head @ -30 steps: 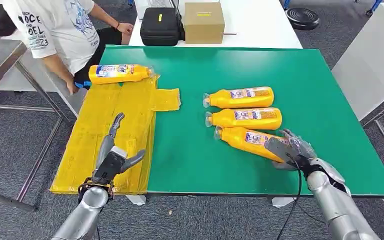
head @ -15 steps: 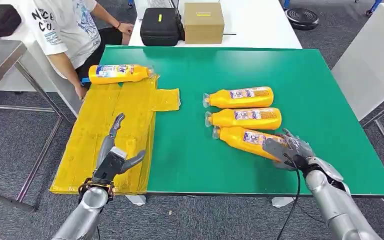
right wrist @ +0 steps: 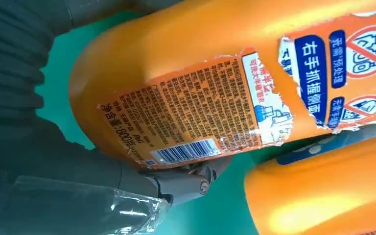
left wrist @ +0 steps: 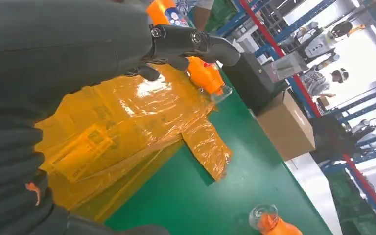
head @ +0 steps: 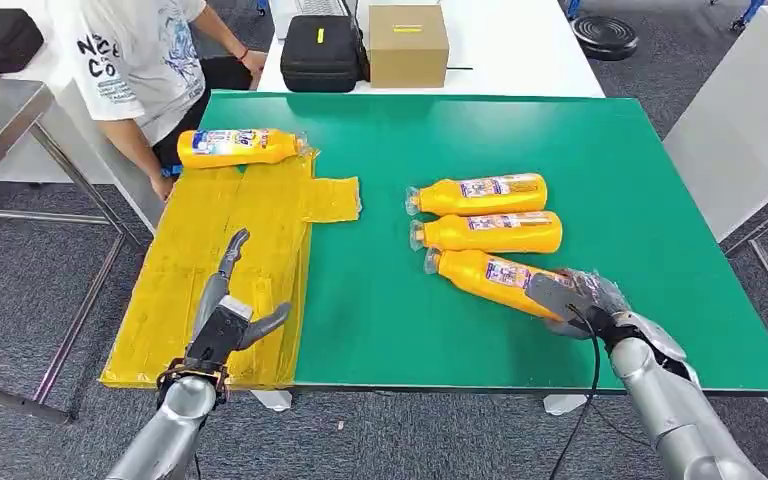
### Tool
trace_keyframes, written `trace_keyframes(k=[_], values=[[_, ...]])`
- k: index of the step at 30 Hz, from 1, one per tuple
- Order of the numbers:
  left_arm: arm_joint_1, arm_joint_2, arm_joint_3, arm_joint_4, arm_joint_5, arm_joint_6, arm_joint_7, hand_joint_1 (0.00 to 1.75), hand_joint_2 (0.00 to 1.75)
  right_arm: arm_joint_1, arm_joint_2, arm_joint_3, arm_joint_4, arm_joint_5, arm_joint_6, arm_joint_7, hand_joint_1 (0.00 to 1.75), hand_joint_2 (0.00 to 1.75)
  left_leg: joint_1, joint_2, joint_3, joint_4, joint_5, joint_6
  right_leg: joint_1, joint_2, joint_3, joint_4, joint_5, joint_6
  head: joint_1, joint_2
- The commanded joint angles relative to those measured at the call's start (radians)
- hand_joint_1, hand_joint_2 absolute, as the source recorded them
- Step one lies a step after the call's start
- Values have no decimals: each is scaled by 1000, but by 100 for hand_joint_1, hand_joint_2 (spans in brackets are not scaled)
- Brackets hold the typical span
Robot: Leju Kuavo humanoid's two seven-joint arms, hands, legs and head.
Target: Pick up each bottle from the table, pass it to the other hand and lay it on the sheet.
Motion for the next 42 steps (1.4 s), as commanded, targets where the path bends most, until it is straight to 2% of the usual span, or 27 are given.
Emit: trace_keyframes(k=[1, 7, 11, 15, 19, 23, 26, 31, 35, 42], values=[[-11, 7, 20, 55, -1, -2, 0, 0, 175, -16, 23, 35, 43, -2, -18, -7, 175, 175, 2, 2, 5, -1, -2, -3, 2, 1, 5, -1, -1, -2, 0, 0], [1, 7, 39, 37, -9, 3, -1, 0, 175, 49, 57, -4, -148, -57, -69, -99, 175, 175, 2, 4, 5, 0, -3, -3, 2, 3, 5, -1, -1, -3, 0, 0], [13, 0, 55, 11, -16, 10, -1, 0, 175, 124, 139, -28, -336, -83, -111, -160, 175, 175, 2, 4, 4, 0, -3, -4, 2, 3, 4, 0, -2, -4, -1, 0], [15, 0, 56, 8, -17, 10, -1, 0, 175, 124, 145, -23, -343, -79, -113, -157, 175, 175, 1, 2, 0, 0, -1, -2, 1, 1, 0, 0, -1, -2, 0, 0], [29, -4, 62, -20, -22, 13, 5, 0, 175, 149, 197, -50, -396, -109, -141, -223, 175, 175, 2, 1, 0, 0, -1, -2, 2, 0, 0, 0, -1, -2, 0, 0], [54, -14, 94, -55, 12, 22, 13, 0, 175, 146, 254, -72, -385, -162, -152, -253, 175, 175, 2, 3, 1, 0, -3, -3, 2, 1, 1, 0, -1, -2, 0, 0], [73, -37, 154, -88, 280, -182, 5, 0, 175, 129, 302, -94, -320, -193, -146, -273, 175, 175, 2, 2, 0, 0, -1, -2, 2, 1, 0, 0, -1, -2, 0, 0], [74, -38, 154, -95, 321, -211, 13, 0, 175, 123, 306, -96, -294, -198, -147, -289, 175, 175, 1, 1, 0, -1, -1, -2, 1, 0, 0, 0, 0, -2, 0, 0], [74, -25, 142, -113, 626, -480, 57, 0, 175, 111, 364, -115, -193, -236, -142, -362, 175, 175, 2, 2, 1, 0, -2, -2, 2, 1, 2, -1, -1, -2, 0, 0], [72, -26, 135, -116, 628, -479, 58, 0, 175, 111, 373, -109, -183, -228, -152, -370, 175, 175, 2, 2, 3, 0, -2, -3, 2, 1, 3, 0, -2, -3, 0, 0]])
